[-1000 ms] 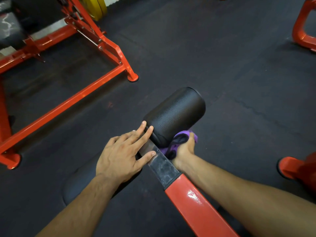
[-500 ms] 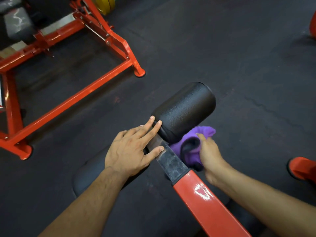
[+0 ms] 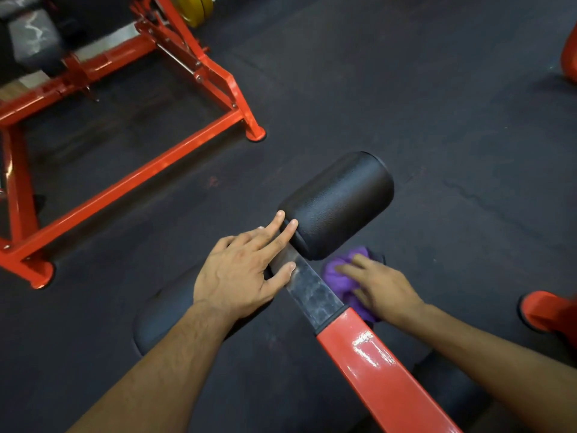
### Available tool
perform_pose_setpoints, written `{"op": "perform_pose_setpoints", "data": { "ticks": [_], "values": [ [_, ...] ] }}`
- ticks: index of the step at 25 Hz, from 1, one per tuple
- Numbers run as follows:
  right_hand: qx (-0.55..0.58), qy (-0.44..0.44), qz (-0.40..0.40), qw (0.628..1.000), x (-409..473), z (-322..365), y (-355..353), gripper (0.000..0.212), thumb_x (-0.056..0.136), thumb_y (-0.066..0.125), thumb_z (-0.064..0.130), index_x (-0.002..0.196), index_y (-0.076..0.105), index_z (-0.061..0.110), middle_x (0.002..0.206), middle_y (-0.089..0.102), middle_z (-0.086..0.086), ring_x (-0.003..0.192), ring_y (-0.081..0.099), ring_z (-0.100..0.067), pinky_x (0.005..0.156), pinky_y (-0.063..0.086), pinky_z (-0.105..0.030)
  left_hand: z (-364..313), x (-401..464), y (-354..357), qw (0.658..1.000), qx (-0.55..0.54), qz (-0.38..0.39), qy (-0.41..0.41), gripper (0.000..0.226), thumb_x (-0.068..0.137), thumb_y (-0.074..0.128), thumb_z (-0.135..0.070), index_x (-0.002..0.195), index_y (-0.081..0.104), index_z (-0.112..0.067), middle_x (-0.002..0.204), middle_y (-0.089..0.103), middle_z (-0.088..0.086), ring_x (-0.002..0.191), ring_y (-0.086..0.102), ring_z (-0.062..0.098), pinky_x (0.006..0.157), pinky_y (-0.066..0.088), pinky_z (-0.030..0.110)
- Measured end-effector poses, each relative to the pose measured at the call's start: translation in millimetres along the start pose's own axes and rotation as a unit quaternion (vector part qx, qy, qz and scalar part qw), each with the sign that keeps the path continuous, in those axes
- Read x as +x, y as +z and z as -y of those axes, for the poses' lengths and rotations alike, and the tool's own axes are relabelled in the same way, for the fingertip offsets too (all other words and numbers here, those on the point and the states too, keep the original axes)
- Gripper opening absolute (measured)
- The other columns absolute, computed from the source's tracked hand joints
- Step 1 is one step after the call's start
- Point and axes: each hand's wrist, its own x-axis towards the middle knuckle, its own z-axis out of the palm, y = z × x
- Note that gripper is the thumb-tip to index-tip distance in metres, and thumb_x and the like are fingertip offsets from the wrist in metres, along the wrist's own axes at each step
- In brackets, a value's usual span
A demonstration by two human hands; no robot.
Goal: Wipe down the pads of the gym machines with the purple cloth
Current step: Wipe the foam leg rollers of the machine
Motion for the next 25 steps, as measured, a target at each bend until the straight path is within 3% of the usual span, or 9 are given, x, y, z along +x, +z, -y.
{"op": "perform_pose_setpoints", "data": {
  "ticks": [3, 5, 6, 10, 12, 15, 17, 22, 25],
  "values": [
    [0.228, 0.298, -0.136, 0.917, 6, -38, -32, 0.027, 0.092, 0.06, 0.007, 0.111, 0.063, 0.026, 0.102, 0.064, -0.001, 0.092, 0.063, -0.024, 0.075, 0.045, -0.03, 1, -1, 4, 1.0, 0.003, -0.01, 0.001, 0.066, 0.101, 0.027, -0.067, 0.163, 0.018, -0.044, 0.168, 0.021, -0.019, 0.139, 0.052, 0.011, 0.102, 0.045, 0.036],
    [0.293, 0.339, -0.264, 0.854, 35, -52, -86, 0.018, 0.098, 0.058, 0.015, 0.111, 0.064, 0.025, 0.1, 0.067, 0.003, 0.09, 0.061, -0.009, 0.078, 0.048, -0.027, 2, -1, 5, 1.0, 0.0, -0.008, 0.002, 0.066, 0.101, 0.024, -0.068, 0.163, 0.017, -0.045, 0.169, 0.019, -0.02, 0.14, 0.05, 0.011, 0.104, 0.044, 0.036],
    [0.312, 0.302, -0.281, 0.856, 58, -53, -114, 0.019, 0.098, 0.057, 0.018, 0.113, 0.065, 0.027, 0.101, 0.067, 0.008, 0.089, 0.061, -0.001, 0.082, 0.05, -0.024, 2, -1, 6, 1.0, -0.001, -0.006, 0.003, 0.066, 0.102, 0.023, -0.069, 0.163, 0.016, -0.045, 0.169, 0.018, -0.02, 0.14, 0.05, 0.011, 0.105, 0.044, 0.036],
    [0.154, -0.048, -0.03, 0.986, 173, -5, -169, 0.015, 0.095, 0.052, 0.039, 0.102, 0.065, 0.042, 0.096, 0.062, 0.013, 0.096, 0.057, -0.013, 0.093, 0.047, -0.039, 2, -2, 5, 1.0, 0.002, -0.004, 0.0, 0.066, 0.102, 0.02, -0.07, 0.163, 0.013, -0.046, 0.169, 0.016, -0.02, 0.141, 0.049, 0.011, 0.106, 0.044, 0.037],
    [0.039, -0.15, 0.177, 0.972, 222, 38, -156, 0.013, 0.093, 0.049, 0.052, 0.086, 0.058, 0.045, 0.089, 0.055, 0.016, 0.089, 0.053, -0.009, 0.088, 0.043, -0.038, 1, -2, 4, 1.0, 0.005, 0.001, -0.001, 0.066, 0.102, 0.022, -0.07, 0.163, 0.014, -0.046, 0.169, 0.017, -0.019, 0.14, 0.05, 0.012, 0.106, 0.044, 0.038],
    [-0.043, -0.06, 0.464, 0.883, 260, 92, -113, 0.033, 0.096, 0.048, 0.051, 0.094, 0.066, 0.023, 0.097, 0.067, 0.005, 0.087, 0.061, -0.017, 0.077, 0.045, -0.035, 2, -2, 2, 1.0, 0.008, 0.008, -0.006, 0.067, 0.102, 0.022, -0.07, 0.163, 0.015, -0.044, 0.169, 0.019, -0.016, 0.14, 0.051, 0.013, 0.105, 0.044, 0.038],
    [-0.068, 0.07, 0.545, 0.833, 273, 90, -90, 0.043, 0.095, 0.049, 0.055, 0.099, 0.069, 0.017, 0.098, 0.072, -0.006, 0.082, 0.067, -0.021, 0.073, 0.048, -0.032, 1, -1, 3, 1.0, 0.001, 0.007, -0.002, 0.067, 0.102, 0.022, -0.069, 0.163, 0.015, -0.044, 0.169, 0.02, -0.015, 0.141, 0.049, 0.013, 0.104, 0.044, 0.039],
    [-0.099, 0.296, 0.539, 0.782, 286, 36, -106, 0.05, 0.089, 0.067, 0.052, 0.104, 0.073, 0.005, 0.099, 0.077, -0.018, 0.083, 0.073, -0.029, 0.082, 0.054, -0.036, 8, 0, 4, 1.0, -0.013, 0.008, -0.002, 0.068, 0.101, 0.03, -0.069, 0.162, 0.017, -0.043, 0.169, 0.021, -0.014, 0.141, 0.05, 0.015, 0.102, 0.046, 0.041],
    [-0.085, 0.307, 0.477, 0.819, 288, 12, -120, 0.042, 0.083, 0.068, 0.058, 0.095, 0.074, 0.018, 0.09, 0.077, -0.014, 0.084, 0.073, -0.03, 0.089, 0.055, -0.039, 6, -2, 9, 1.0, -0.013, 0.005, -0.008, 0.067, 0.101, 0.028, -0.069, 0.162, 0.019, -0.044, 0.169, 0.021, -0.015, 0.141, 0.05, 0.016, 0.103, 0.045, 0.041]
  ]
}}
